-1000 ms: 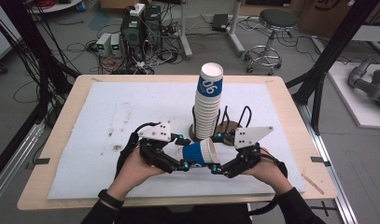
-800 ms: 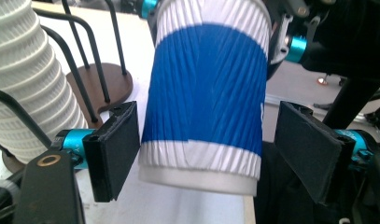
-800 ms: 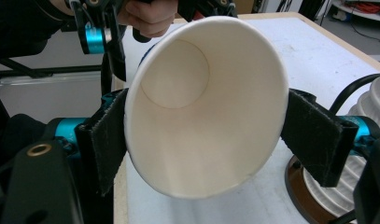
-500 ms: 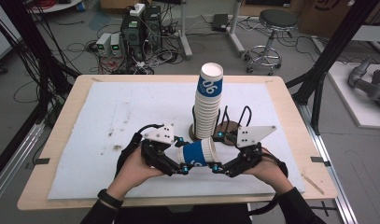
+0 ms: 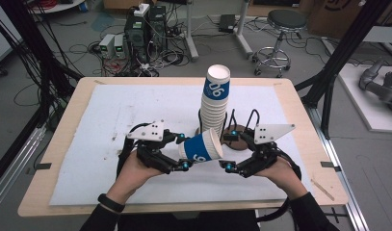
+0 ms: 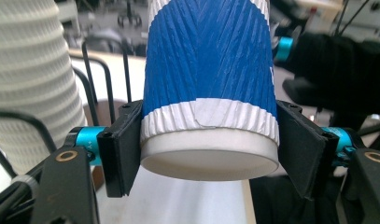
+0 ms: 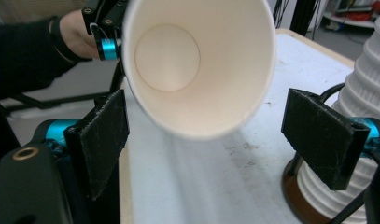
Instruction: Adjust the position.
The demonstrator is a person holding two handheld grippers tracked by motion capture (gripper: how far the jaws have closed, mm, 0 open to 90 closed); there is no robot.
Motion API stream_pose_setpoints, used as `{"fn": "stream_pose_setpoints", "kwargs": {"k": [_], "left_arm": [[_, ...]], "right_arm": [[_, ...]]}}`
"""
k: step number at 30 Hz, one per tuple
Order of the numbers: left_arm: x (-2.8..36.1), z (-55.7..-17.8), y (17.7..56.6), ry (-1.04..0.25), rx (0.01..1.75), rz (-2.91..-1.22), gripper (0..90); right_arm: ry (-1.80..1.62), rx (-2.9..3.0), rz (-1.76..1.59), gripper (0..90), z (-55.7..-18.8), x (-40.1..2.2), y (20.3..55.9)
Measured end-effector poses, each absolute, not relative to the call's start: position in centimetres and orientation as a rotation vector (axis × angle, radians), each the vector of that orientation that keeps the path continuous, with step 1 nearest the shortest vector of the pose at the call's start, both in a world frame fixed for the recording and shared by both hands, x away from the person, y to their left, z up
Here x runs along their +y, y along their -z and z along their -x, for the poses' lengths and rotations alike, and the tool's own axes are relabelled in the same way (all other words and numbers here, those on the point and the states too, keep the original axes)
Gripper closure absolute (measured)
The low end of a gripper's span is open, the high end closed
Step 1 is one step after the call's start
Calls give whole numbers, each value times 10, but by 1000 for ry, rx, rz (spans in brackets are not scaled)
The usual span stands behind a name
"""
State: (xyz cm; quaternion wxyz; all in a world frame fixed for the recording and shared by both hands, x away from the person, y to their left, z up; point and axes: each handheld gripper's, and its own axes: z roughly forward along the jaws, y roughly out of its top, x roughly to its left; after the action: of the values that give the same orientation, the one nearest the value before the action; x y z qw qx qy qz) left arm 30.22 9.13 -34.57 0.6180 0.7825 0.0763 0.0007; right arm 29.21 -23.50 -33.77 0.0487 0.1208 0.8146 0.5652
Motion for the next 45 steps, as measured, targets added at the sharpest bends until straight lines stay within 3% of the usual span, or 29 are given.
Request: {"fn": "stream_pose_setpoints", "kwargs": {"k": [13,17,23,29,32,33,45], "left_arm": [[77,-296,350,3,127,-1744,294],[74,-296,351,1,129,-1751,295],[67,-293,350,-43,148,-1927,230],[56,-289,351,-88,125,-2050,220],[49,-287,356,-86,107,-2086,245],[48,-287,358,-86,99,-2090,295],[54,-290,367,-20,149,-1783,300]], "right_arm": [[-1982,2456,-436,157,-291,-220,342],[-1993,2438,-417,206,-291,-222,341],[-1844,2491,-372,231,-290,-222,339],[-1664,2555,-302,236,-287,-217,336],[-1634,2562,-266,235,-285,-213,334],[-1627,2568,-255,235,-284,-212,334],[-1951,2420,-396,190,-285,-215,335]]}}
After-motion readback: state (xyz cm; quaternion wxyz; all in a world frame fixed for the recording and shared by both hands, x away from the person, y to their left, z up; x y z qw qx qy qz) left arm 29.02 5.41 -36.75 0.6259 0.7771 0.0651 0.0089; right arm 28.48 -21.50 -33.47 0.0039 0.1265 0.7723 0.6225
